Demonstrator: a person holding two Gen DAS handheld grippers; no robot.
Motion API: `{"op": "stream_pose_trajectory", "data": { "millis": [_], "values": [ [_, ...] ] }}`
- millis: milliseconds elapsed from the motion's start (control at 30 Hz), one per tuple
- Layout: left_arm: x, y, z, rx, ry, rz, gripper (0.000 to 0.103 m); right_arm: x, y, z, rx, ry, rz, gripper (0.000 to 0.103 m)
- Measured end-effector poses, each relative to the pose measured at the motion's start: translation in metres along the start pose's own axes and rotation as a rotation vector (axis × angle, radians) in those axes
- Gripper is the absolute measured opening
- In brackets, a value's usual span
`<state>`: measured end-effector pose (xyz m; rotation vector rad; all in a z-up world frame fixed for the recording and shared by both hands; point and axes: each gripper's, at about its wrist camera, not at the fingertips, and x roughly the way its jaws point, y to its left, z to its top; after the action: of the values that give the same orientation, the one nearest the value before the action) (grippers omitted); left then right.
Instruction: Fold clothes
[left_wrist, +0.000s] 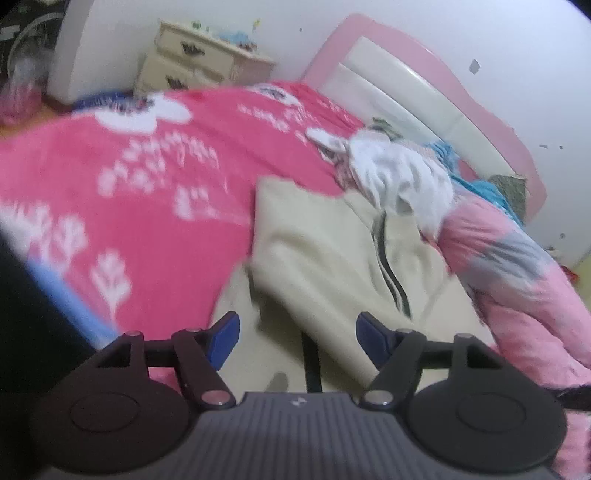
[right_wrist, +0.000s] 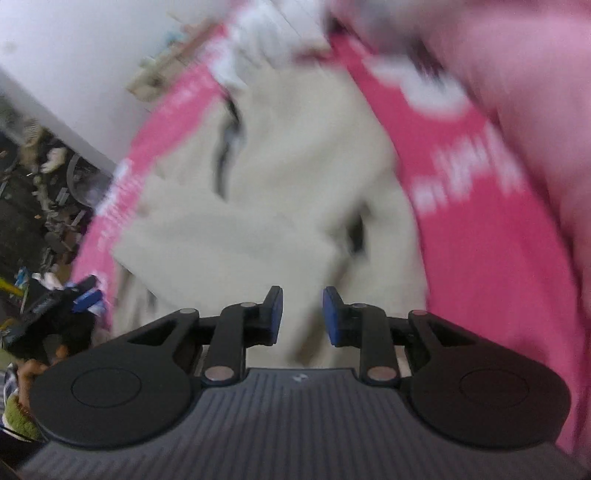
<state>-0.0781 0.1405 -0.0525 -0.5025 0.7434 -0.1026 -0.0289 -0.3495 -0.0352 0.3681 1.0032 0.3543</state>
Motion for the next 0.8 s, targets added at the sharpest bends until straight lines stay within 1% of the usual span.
{"op": "stream_pose_trajectory", "data": {
  "millis": [100,167,233,267,300,367,433,533,600,667,700,733,767,800],
  "values": [
    [0.024,-0.006,0.016,0.034,-0.056,0.052,0.071,0.012,0.030,0.041,-0.115,-0.046,0.082,0.027],
    [0.043,-0.008,0.022,0.064,-0.067,0.103,0.071,0.030,0.051,0.067,-0.191,-0.061,0.137,0.035],
    [0.063,-0.004,0.022,0.085,-0.024,0.172,0.070,0.064,0.068,0.088,-0.252,-0.035,0.168,0.043],
    [0.070,-0.001,0.022,0.086,-0.001,0.201,0.067,0.086,0.075,0.098,-0.277,-0.008,0.173,0.043],
    [0.075,0.004,0.020,0.072,0.021,0.200,0.064,0.110,0.080,0.106,-0.296,0.029,0.168,0.043],
    [0.076,0.017,0.014,0.017,0.047,0.167,0.062,0.150,0.093,0.118,-0.330,0.092,0.148,0.043],
    [0.073,0.025,0.008,-0.008,0.043,0.129,0.061,0.177,0.109,0.125,-0.385,0.118,0.156,0.043],
    [0.067,0.034,0.002,-0.030,0.033,0.067,0.052,0.211,0.142,0.135,-0.486,0.154,0.232,0.043],
    [0.064,0.044,-0.001,-0.088,0.031,-0.017,0.051,0.235,0.167,0.139,-0.551,0.183,0.276,0.043],
    [0.060,0.053,-0.003,-0.126,0.014,-0.069,0.051,0.259,0.190,0.140,-0.603,0.215,0.301,0.043],
    [0.058,0.056,-0.003,-0.137,-0.003,-0.073,0.054,0.273,0.201,0.141,-0.626,0.233,0.306,0.043],
    [0.055,0.060,-0.002,-0.157,-0.032,-0.072,0.057,0.284,0.209,0.142,-0.643,0.248,0.309,0.043],
    [0.053,0.062,-0.001,-0.177,-0.058,-0.074,0.063,0.293,0.216,0.143,-0.654,0.256,0.312,0.043],
    [0.055,0.066,0.002,-0.195,-0.066,-0.079,0.067,0.304,0.222,0.145,-0.657,0.262,0.318,0.043]
  ]
}}
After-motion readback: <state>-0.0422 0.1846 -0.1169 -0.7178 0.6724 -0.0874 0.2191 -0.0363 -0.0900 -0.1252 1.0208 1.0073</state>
